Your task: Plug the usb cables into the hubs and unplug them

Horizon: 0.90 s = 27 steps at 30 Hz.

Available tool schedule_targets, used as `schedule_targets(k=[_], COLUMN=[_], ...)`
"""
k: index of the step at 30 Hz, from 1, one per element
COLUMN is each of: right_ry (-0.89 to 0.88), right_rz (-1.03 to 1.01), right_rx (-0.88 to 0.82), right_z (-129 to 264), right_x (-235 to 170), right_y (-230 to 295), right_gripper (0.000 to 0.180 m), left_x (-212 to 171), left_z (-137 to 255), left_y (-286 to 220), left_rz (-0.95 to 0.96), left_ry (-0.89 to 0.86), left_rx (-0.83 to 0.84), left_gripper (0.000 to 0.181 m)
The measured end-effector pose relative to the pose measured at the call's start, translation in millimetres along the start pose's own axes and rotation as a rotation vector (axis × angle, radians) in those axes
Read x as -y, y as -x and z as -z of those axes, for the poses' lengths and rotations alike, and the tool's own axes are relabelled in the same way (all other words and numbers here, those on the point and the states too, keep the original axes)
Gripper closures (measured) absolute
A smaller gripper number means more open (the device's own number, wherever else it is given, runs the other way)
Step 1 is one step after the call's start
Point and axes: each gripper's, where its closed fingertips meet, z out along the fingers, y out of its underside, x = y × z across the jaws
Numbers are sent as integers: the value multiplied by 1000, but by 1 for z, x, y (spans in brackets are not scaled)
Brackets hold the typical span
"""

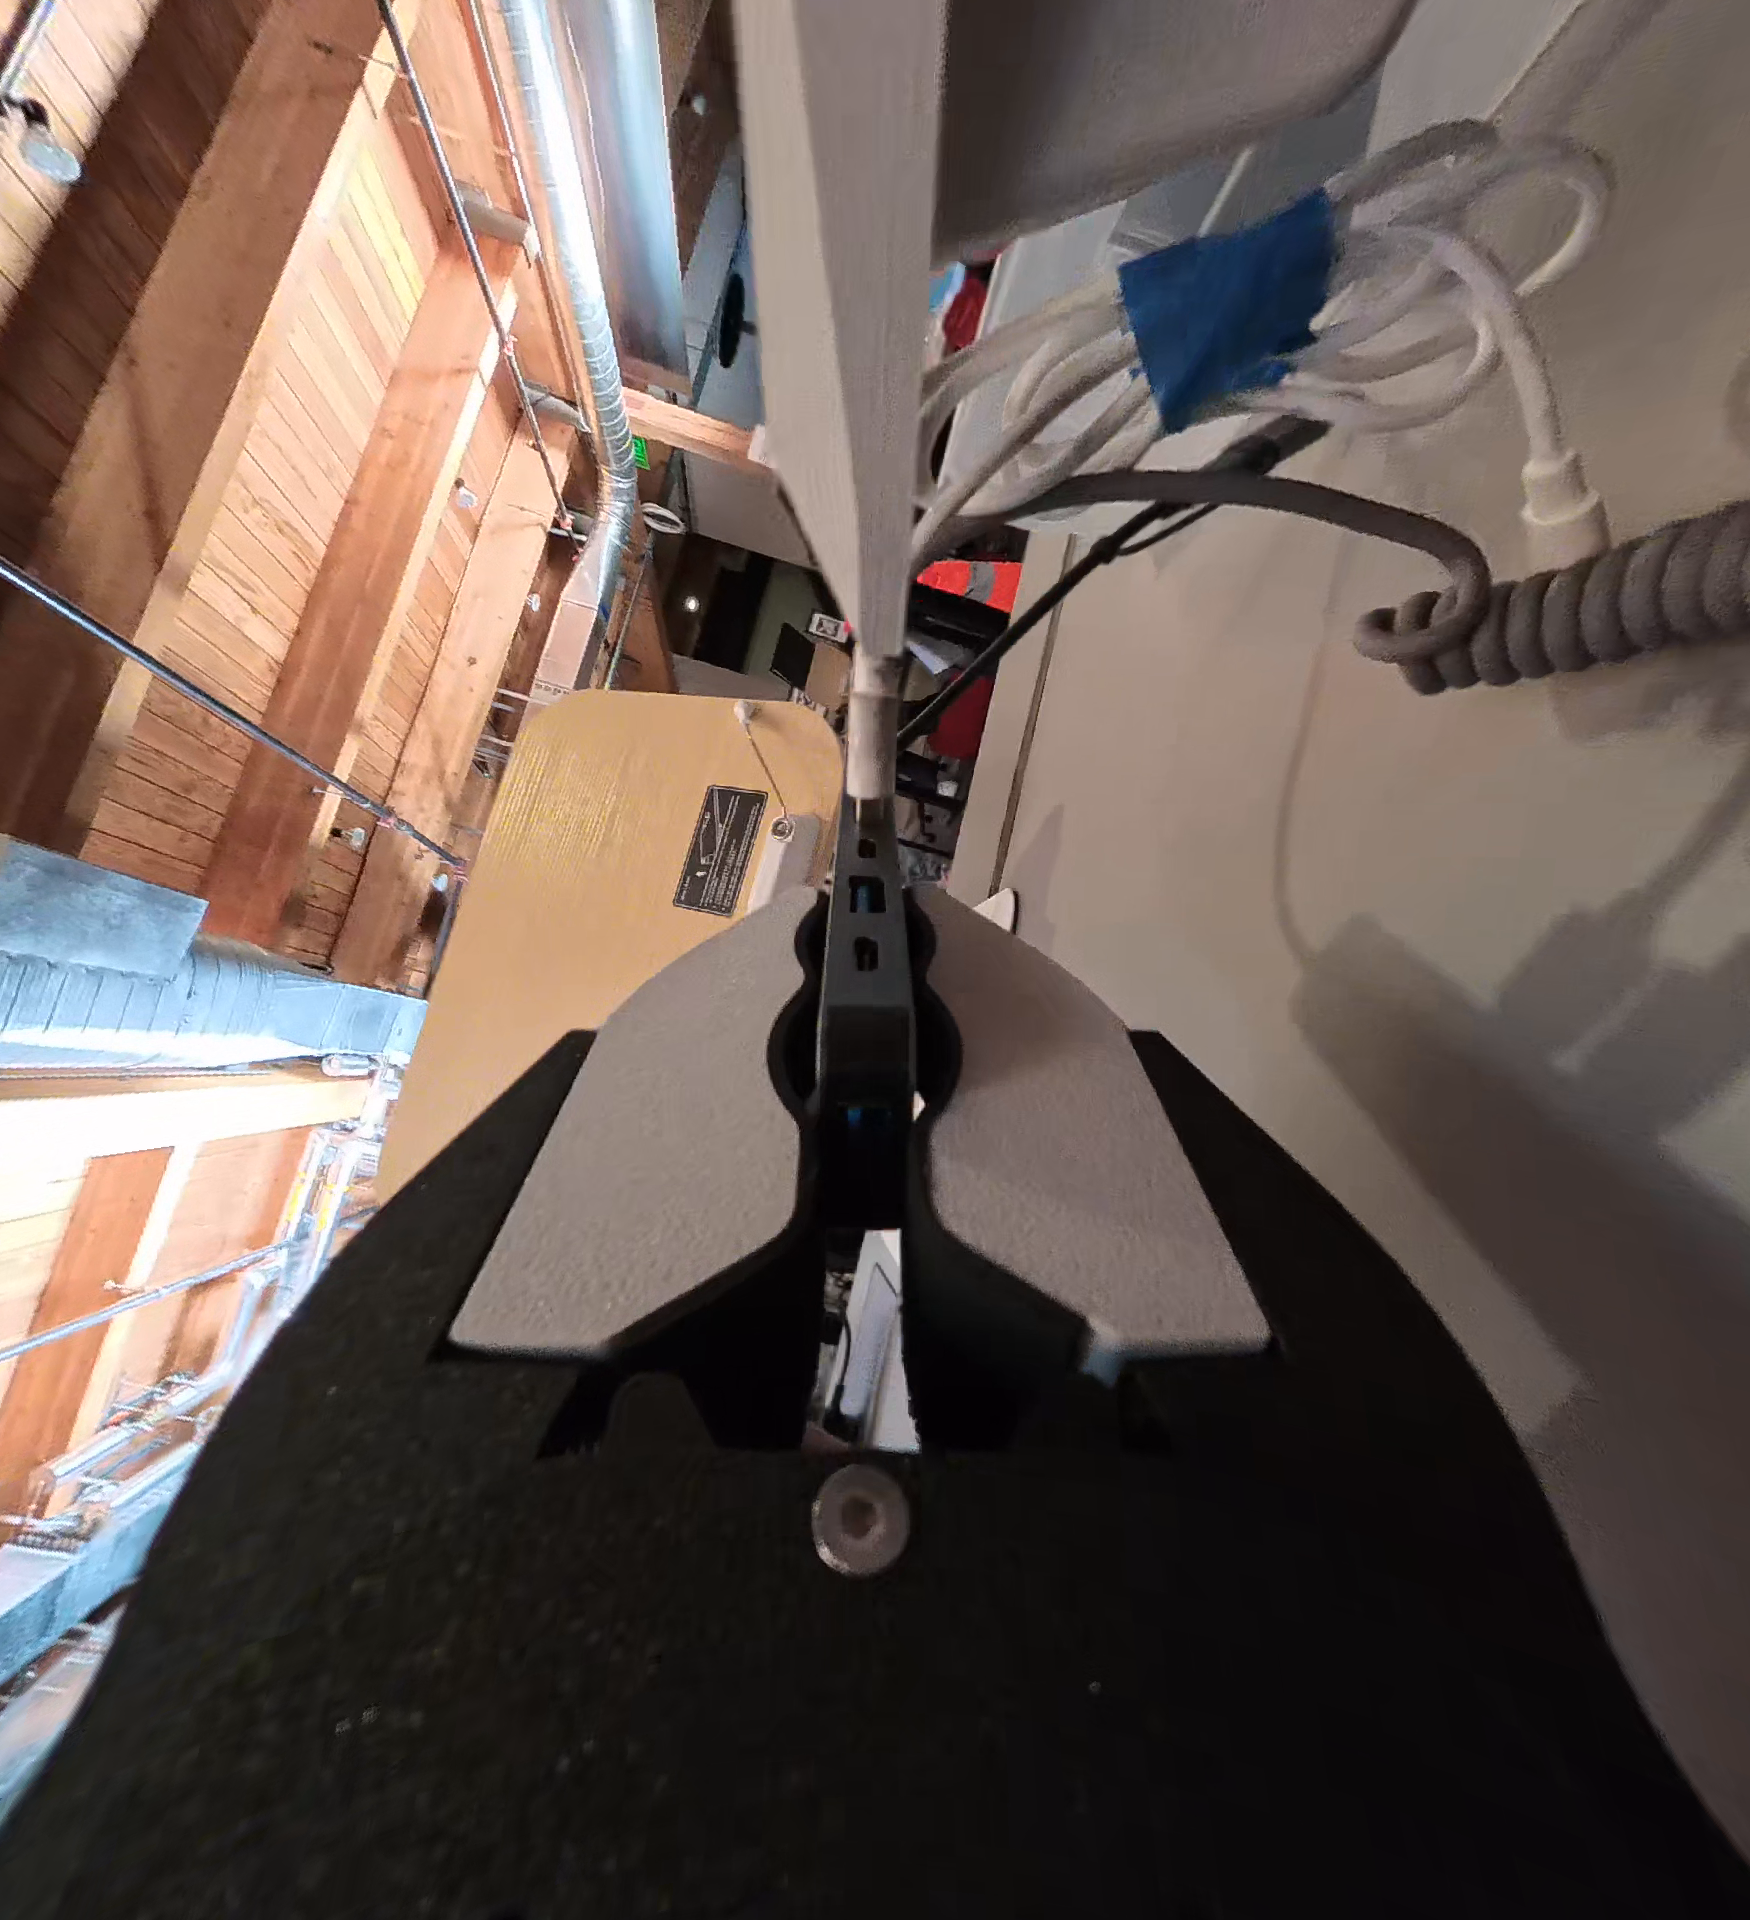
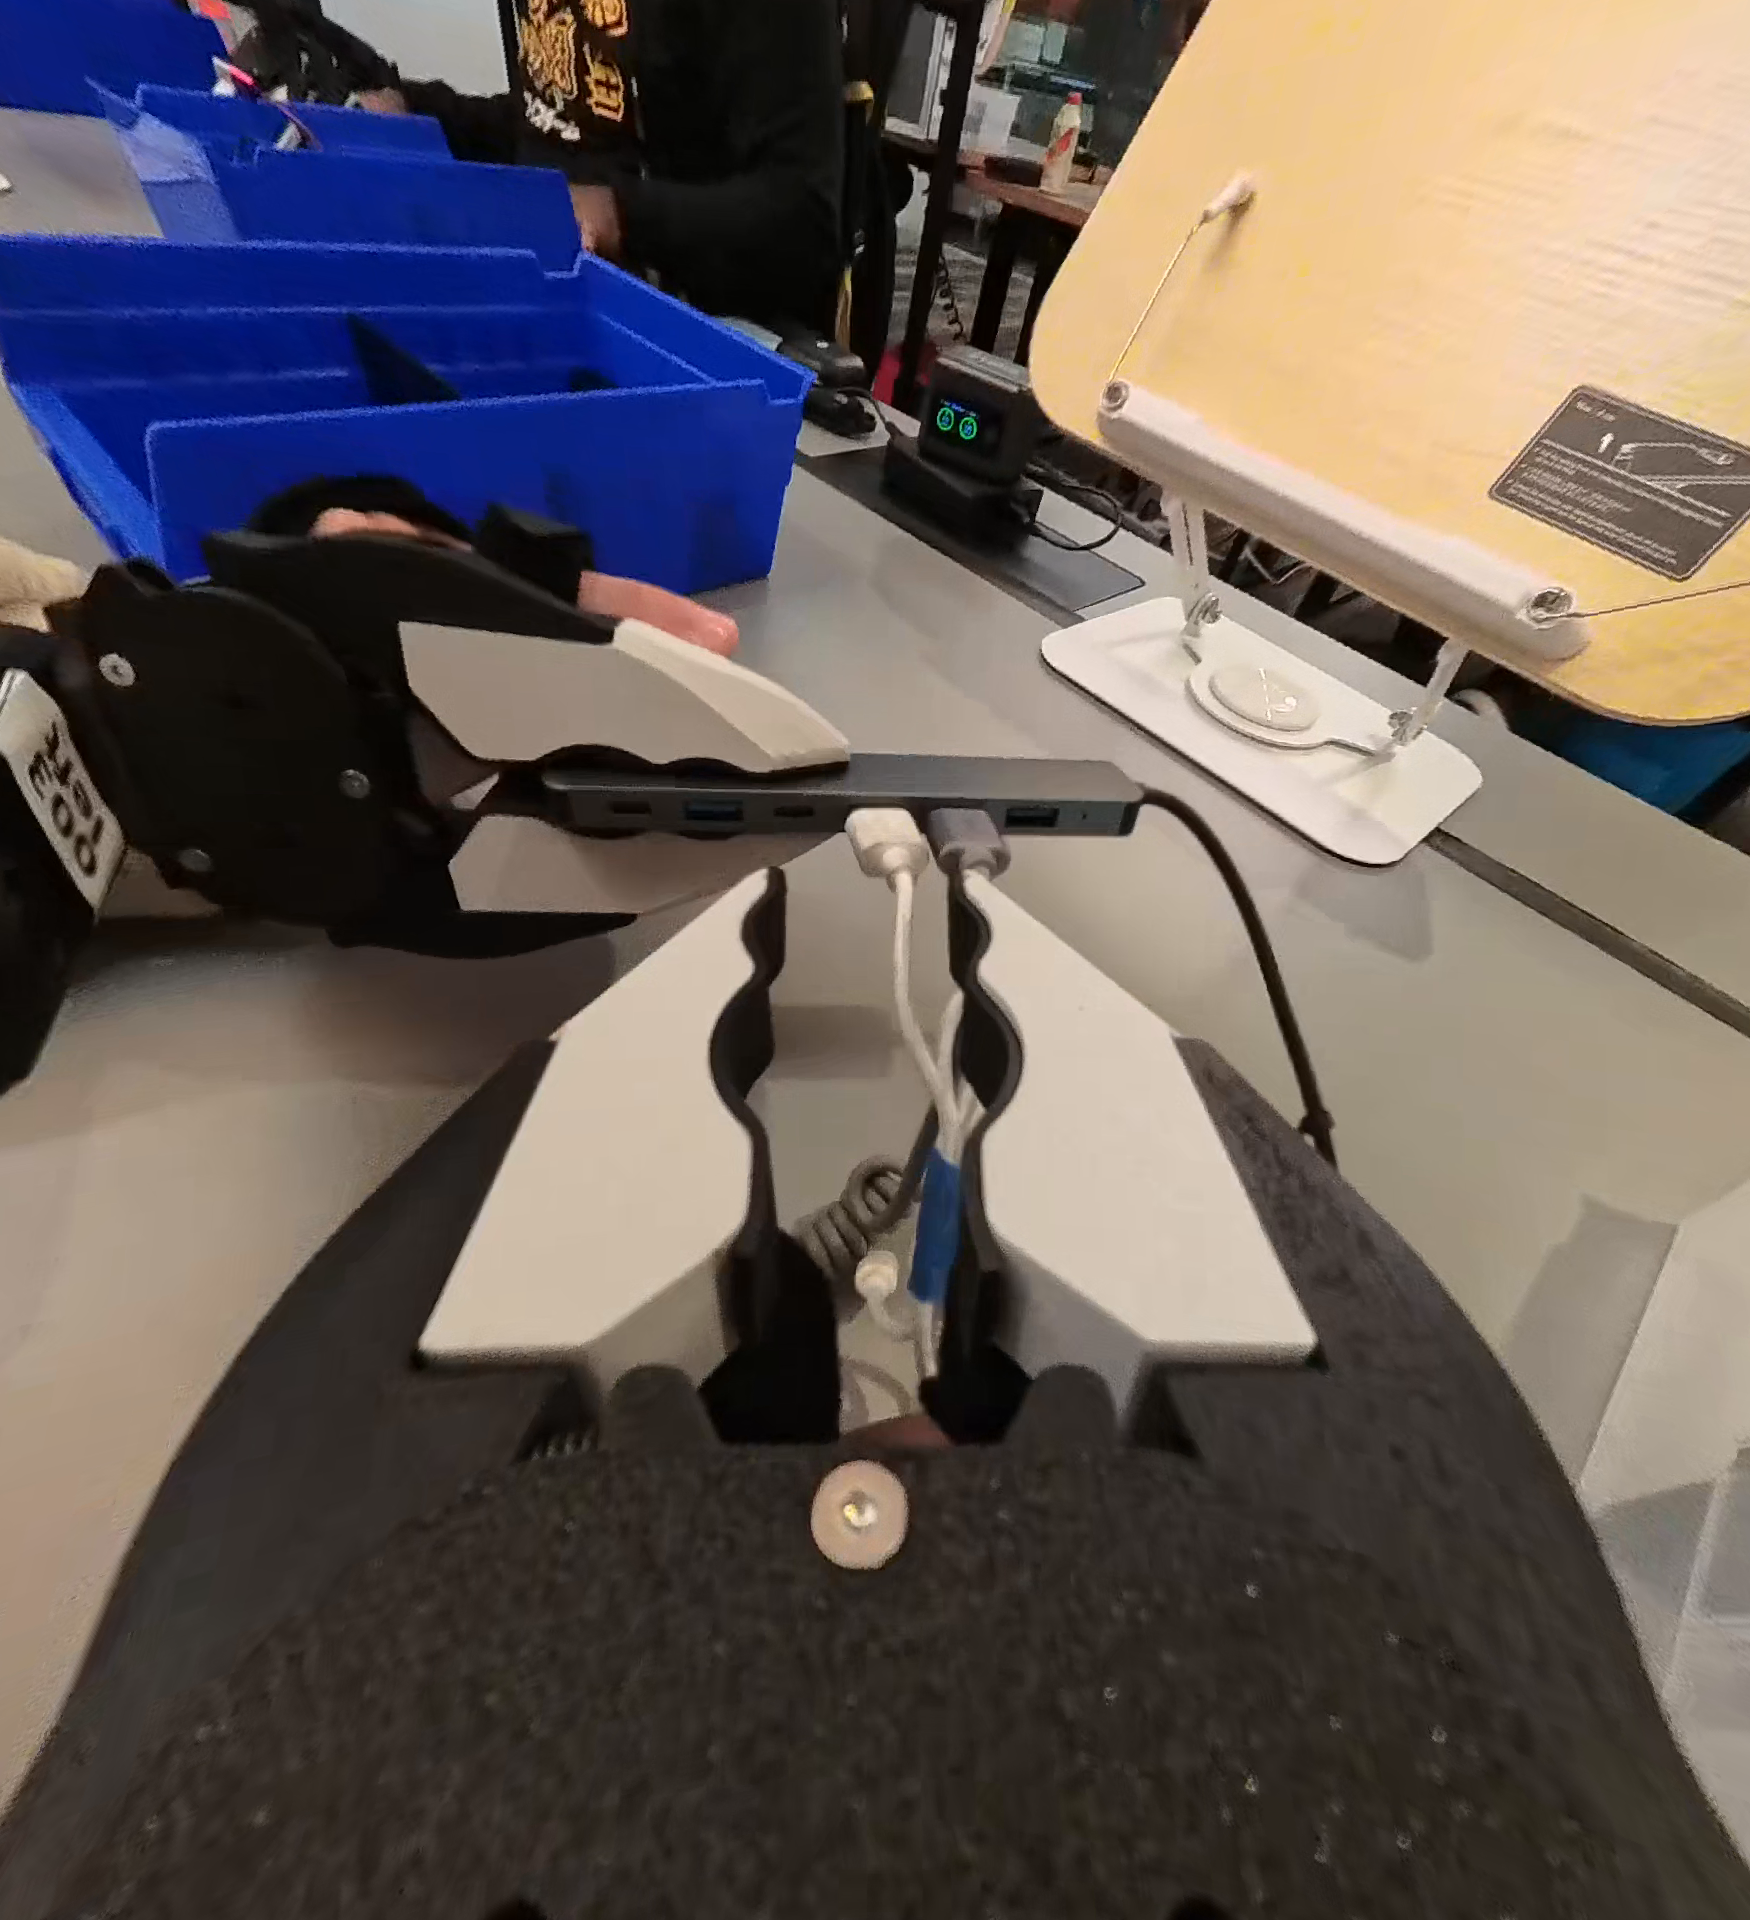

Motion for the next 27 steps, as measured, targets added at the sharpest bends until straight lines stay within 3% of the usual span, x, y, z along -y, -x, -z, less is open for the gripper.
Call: schedule_targets(k=[10, 27], right_ry=[8, 23], right_rz=[27, 13], right_rx=[-25, -16], right_z=[-11, -12], right_x=[-5, -9], right_y=[-1, -4], right_gripper=[168, 170], left_x=[3, 0], left_z=[3, -2], left_y=[-4, -7], left_rz=[27, 44], left_ry=[2, 31], left_rx=[-22, -42], left_gripper=[170, 169])
